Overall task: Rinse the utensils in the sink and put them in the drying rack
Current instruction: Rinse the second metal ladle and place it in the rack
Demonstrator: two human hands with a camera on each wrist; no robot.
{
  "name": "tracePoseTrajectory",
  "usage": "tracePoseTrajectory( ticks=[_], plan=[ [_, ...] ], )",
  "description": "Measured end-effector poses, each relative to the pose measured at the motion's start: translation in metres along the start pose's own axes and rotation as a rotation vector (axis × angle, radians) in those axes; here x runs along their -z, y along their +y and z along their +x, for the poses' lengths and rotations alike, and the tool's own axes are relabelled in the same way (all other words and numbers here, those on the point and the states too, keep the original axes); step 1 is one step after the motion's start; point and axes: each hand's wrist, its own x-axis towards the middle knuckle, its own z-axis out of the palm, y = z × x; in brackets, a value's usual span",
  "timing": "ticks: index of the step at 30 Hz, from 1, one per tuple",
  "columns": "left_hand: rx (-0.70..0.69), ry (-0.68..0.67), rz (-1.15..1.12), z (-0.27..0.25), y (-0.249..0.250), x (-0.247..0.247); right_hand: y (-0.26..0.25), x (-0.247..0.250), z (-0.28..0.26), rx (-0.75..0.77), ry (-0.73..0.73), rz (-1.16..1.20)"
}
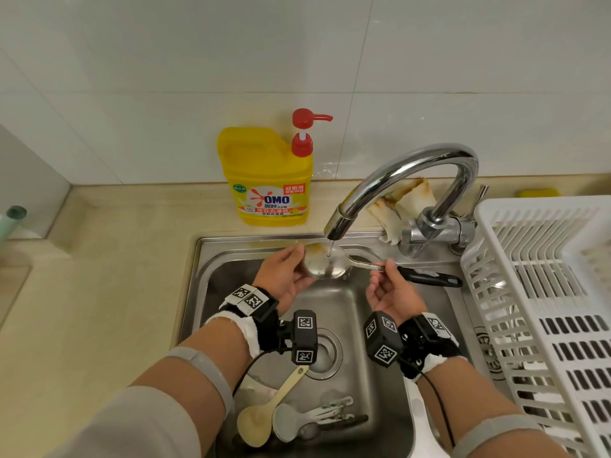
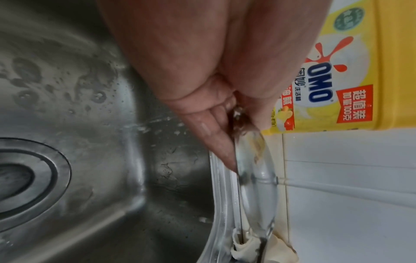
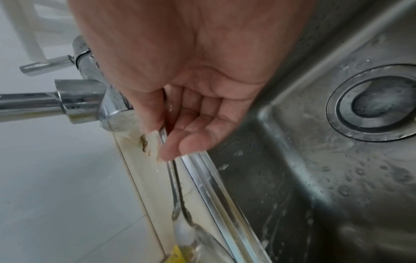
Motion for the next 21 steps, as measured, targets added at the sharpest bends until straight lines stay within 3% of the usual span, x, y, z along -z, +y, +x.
tracePoseTrajectory(
  ticks=[6,13,17,21],
  plan=[
    [0.031,-0.021,-0.033,-0.001,-0.001,-0.001,0.000,0.005,0.005,0.003,0.031,0.021],
    [-0.035,0.003,0.116,-0.001,-0.007,-0.008,0.003,0.000,-0.001,0.024,-0.016,-0.044],
    [-0.049,0.086,-0.020,0.000,-0.004,0.002,0.004,-0.002,-0.002,0.016,-0.047,-0.066],
    [-0.020,0.062,-0.201,-0.007,-0.002,0.006,0.012,-0.012,-0.003,-0.013,-0.071,-0.043]
  ],
)
